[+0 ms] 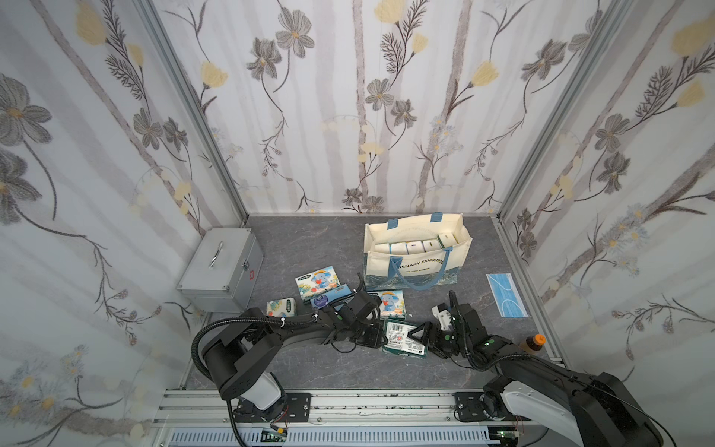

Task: Put tissues into the canvas bag
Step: Pick up the pack of facial tissues from the center of the board, then place the pack of facial tissues in the canvas bag.

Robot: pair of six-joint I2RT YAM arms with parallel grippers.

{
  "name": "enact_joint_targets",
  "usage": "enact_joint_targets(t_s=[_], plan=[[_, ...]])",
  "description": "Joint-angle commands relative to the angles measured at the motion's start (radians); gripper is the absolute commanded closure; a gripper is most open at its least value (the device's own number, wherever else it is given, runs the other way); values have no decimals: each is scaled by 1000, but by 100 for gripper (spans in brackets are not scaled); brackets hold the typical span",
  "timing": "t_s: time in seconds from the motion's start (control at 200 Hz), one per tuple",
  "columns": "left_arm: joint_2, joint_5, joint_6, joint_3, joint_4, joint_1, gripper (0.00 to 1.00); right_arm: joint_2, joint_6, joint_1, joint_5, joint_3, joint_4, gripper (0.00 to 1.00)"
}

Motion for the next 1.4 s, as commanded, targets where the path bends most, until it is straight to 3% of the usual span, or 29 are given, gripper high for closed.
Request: enact_joint_targets(t_s=[0.0,0.325,0.385,0.455,0.515,0.655,0.819,0.939,0.974,0.994,1.034,1.249,1.394], plan=[[16,-37,7,1,-58,-1,73,24,15,2,-67,3,125,28],[16,-32,-6,14,-54,4,70,-19,4,3,-91,-8,112,49],[14,-15,-19,23,-48,10,61,-23,-3,2,-88,-6,93,53],[-1,1,-30,35,-51,20,40,-31,-16,2,-87,3,57,59],[-33,3,-37,47,-63,28,30,-49,-27,1,-78,11,18,63],[-173,-45,-48,59,-112,42,23,-141,-36,-3,-36,20,-91,64],[-424,-164,-70,32,-203,52,16,-317,-93,-20,10,105,-347,65],[-653,-316,-38,45,-358,54,14,-397,-141,-64,10,240,-527,64],[-728,-374,-37,52,-408,54,9,-395,-157,-85,-6,301,-568,64],[-770,-409,-37,57,-439,54,1,-388,-169,-99,-17,336,-590,64],[-853,-475,-34,67,-491,53,0,-363,-193,-127,-37,414,-631,64],[-1247,-820,-30,97,-695,54,0,-94,-362,-192,-51,922,-813,62],[-1335,-937,10,159,-810,53,0,97,-404,-227,-42,1176,-852,63]])
